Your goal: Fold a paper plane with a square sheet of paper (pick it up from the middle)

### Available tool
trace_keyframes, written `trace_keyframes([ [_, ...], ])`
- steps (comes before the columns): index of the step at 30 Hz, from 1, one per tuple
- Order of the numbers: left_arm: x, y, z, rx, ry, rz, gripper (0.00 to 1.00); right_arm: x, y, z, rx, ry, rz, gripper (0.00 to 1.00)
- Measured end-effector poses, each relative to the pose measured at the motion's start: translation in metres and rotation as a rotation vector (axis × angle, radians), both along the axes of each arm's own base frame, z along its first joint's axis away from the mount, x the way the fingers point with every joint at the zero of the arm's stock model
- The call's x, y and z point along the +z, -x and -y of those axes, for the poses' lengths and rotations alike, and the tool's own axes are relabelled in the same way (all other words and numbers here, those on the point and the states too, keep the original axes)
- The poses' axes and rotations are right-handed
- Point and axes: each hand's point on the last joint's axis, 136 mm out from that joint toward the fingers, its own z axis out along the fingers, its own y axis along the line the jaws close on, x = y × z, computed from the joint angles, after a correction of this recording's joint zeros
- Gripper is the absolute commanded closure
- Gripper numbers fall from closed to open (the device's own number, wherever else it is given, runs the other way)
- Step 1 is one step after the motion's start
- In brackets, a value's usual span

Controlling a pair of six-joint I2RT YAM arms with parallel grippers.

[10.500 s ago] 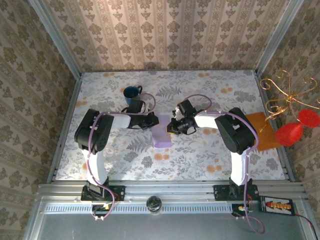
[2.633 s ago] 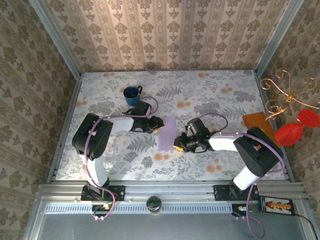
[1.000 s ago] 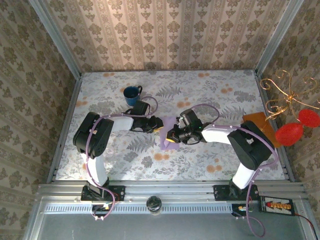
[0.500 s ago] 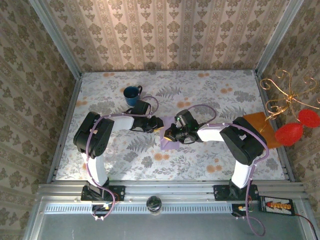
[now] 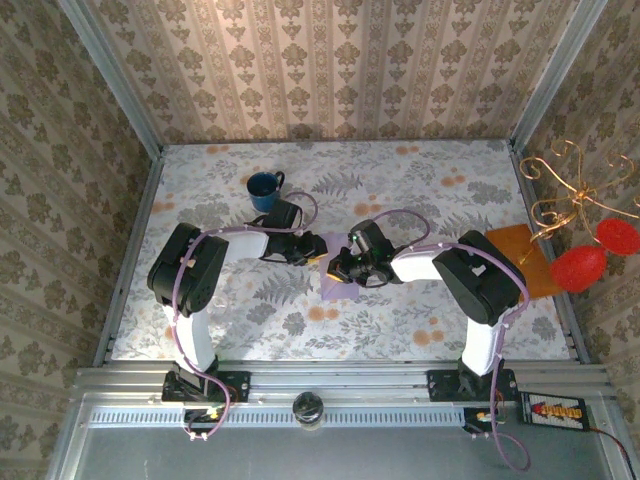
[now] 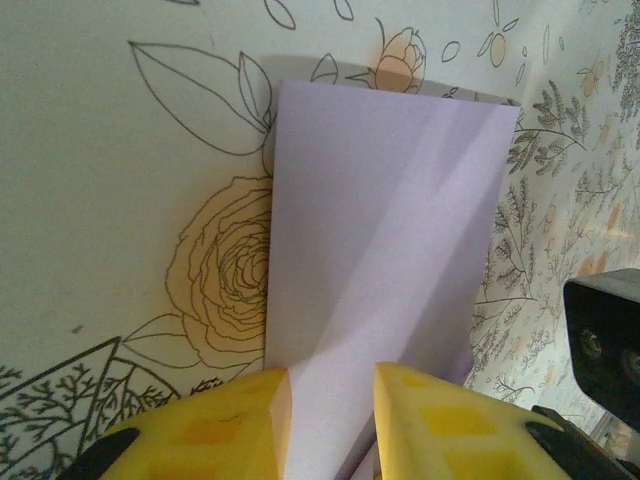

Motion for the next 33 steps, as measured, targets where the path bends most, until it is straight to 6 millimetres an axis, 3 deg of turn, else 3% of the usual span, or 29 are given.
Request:
trace_keyframes([
  [33, -0.0003, 0.0, 0.0003, -0.004, -0.005, -0.005, 0.71, -0.0027, -0.0082, 0.0032, -0.026, 0.002, 0.018, 1.0],
])
